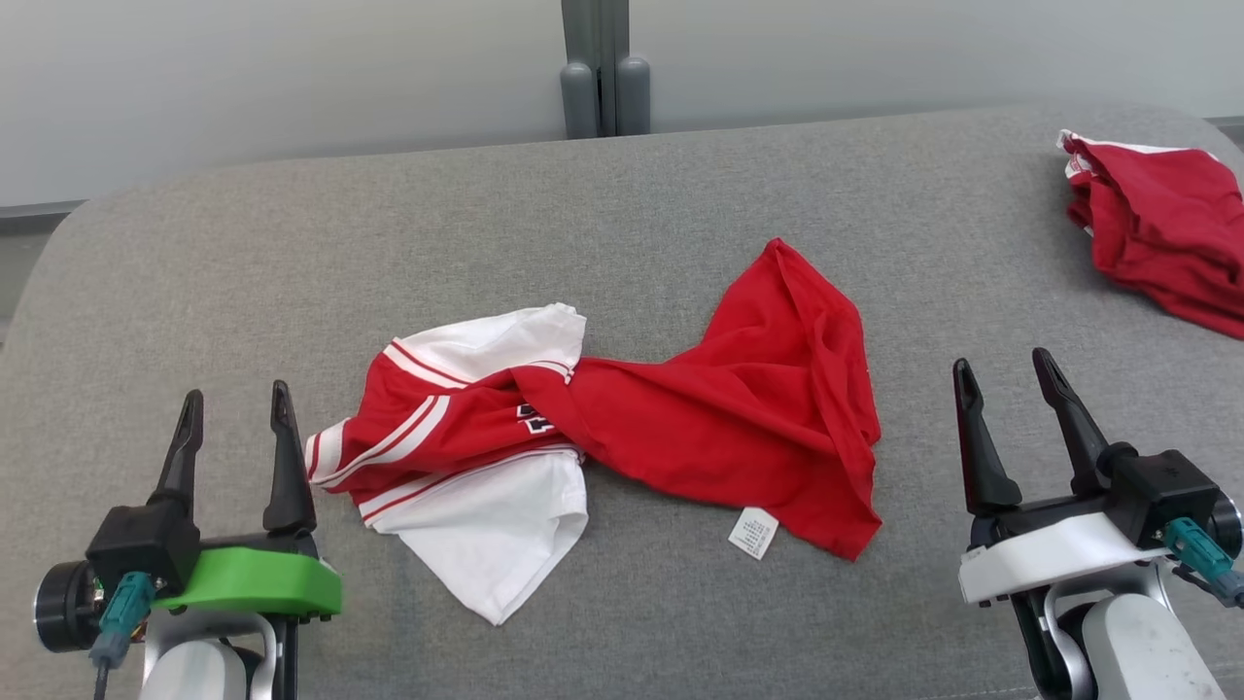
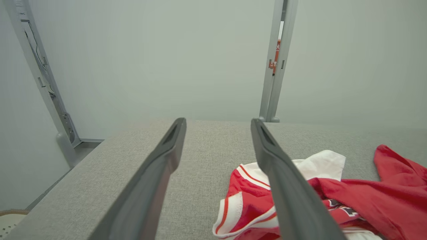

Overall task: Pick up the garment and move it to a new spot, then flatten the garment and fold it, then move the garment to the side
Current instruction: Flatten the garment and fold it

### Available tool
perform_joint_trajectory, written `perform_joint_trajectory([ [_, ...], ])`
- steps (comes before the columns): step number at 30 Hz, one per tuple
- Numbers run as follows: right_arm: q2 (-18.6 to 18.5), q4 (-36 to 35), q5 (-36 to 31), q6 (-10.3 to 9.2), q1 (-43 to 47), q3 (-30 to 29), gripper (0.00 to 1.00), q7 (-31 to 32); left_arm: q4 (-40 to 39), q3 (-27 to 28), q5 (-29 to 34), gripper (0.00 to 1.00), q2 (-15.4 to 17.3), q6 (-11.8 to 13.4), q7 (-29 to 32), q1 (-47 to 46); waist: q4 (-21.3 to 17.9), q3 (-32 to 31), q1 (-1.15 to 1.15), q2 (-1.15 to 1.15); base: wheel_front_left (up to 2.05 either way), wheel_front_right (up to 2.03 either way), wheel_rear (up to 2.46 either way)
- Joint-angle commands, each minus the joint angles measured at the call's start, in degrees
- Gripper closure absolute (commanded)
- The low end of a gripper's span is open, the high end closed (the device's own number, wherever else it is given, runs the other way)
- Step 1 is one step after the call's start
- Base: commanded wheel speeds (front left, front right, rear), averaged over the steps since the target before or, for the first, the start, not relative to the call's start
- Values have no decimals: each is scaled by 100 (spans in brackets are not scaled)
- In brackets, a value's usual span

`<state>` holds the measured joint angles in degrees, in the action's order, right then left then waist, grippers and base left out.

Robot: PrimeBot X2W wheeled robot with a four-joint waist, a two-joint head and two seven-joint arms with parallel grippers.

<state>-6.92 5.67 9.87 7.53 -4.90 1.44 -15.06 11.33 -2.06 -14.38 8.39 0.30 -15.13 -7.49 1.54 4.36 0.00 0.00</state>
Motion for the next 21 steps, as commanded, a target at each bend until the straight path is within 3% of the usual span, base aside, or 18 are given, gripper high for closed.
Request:
perform_joint_trajectory([
  [1,-21,28,-3,-10,99,26,0,-14,-94,93,78,0,-31,-32,0,136,35,-36,0,0,0,0,0],
  [11,-104,343,90,-10,425,275,0,-15,-435,436,424,0,-274,-239,0,476,116,-59,0,0,0,0,0],
  [21,-121,1306,238,-10,390,778,0,-4,-388,460,585,0,-446,-378,0,361,199,34,0,0,0,0,0],
])
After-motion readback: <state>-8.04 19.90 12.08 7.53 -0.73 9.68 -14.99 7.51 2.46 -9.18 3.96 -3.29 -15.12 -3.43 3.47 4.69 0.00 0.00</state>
